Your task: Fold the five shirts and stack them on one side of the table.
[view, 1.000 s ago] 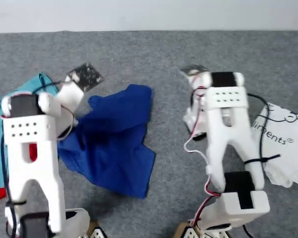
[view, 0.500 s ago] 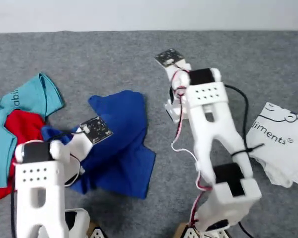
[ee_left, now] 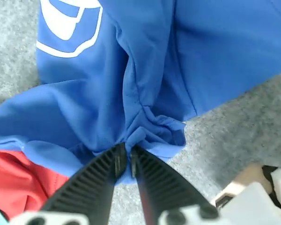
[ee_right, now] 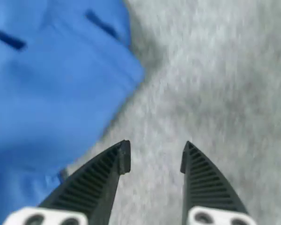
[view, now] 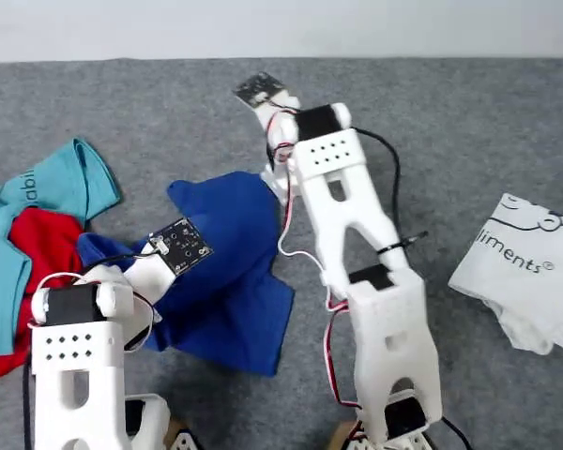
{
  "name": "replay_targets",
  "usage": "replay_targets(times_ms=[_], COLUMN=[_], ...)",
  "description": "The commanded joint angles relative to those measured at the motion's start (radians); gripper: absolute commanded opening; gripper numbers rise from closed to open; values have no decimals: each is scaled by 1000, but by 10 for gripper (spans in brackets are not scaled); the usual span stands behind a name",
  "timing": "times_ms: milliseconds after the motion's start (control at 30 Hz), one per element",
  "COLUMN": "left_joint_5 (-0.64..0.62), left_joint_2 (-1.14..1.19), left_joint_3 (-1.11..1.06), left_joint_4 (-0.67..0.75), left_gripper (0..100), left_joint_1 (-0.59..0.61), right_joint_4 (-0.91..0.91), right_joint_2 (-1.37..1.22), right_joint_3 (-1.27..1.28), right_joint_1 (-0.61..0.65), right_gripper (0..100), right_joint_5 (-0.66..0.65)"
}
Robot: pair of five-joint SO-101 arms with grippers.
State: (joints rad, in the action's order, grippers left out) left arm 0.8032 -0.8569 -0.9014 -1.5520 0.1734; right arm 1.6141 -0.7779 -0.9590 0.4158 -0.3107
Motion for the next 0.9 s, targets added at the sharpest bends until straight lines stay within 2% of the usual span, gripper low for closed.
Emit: replay_targets(times_ms=[0, 200, 500, 567, 667, 767, 867], left_joint_5=[5, 5, 5, 5, 5, 0, -68], left_joint_2=[-21, -18, -17, -17, -20, -23, -23], left_joint_3=[4, 4, 4, 4, 4, 12, 27], left_joint_4=[18, 37, 63, 63, 63, 61, 71], left_gripper=[5, 5, 5, 5, 5, 5, 5], left_joint_1=[8, 8, 8, 8, 8, 8, 8], right_joint_4=[4, 4, -12, 4, 18, 81, 151], right_joint_2=[-76, -234, -398, -415, -418, -400, -369], right_joint_3=[-206, -361, -374, -374, -376, -410, -471], right_joint_1=[42, 102, 122, 116, 96, 56, 4], right_gripper=[204, 229, 219, 153, 0, 10, 10], right_joint_5=[-8, -8, -23, -63, -143, -167, -170])
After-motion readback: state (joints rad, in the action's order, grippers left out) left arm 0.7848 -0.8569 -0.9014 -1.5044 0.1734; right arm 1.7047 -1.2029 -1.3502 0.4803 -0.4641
